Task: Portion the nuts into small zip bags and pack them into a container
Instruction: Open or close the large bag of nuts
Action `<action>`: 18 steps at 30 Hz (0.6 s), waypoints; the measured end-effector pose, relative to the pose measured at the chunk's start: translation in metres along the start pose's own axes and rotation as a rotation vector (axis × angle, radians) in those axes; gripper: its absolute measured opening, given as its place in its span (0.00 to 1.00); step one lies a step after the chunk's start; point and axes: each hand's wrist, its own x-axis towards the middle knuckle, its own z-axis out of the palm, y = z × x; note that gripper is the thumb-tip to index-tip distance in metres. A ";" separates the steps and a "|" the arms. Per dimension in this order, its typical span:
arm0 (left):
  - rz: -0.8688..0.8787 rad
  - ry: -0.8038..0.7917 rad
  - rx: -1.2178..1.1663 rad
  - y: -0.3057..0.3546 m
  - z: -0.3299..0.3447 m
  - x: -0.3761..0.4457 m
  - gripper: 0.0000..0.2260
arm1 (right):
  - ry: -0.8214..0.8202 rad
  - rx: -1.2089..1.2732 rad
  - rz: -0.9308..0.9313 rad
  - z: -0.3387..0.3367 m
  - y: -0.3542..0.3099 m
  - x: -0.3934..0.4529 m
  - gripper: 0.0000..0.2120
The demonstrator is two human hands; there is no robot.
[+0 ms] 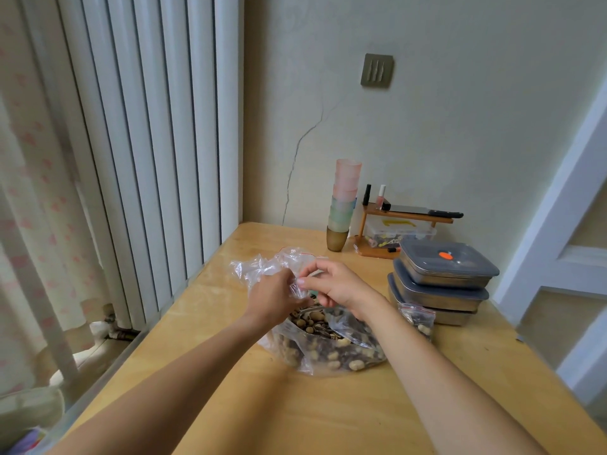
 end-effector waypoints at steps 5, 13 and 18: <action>-0.010 -0.052 -0.016 0.001 -0.001 0.002 0.25 | 0.030 -0.054 0.012 0.002 0.002 -0.001 0.17; 0.080 -0.109 0.065 0.014 -0.001 0.012 0.17 | 0.087 -0.174 -0.083 -0.004 -0.001 0.000 0.04; 0.053 -0.149 0.038 0.002 0.004 0.012 0.16 | 0.284 -0.690 0.098 -0.030 0.029 0.006 0.11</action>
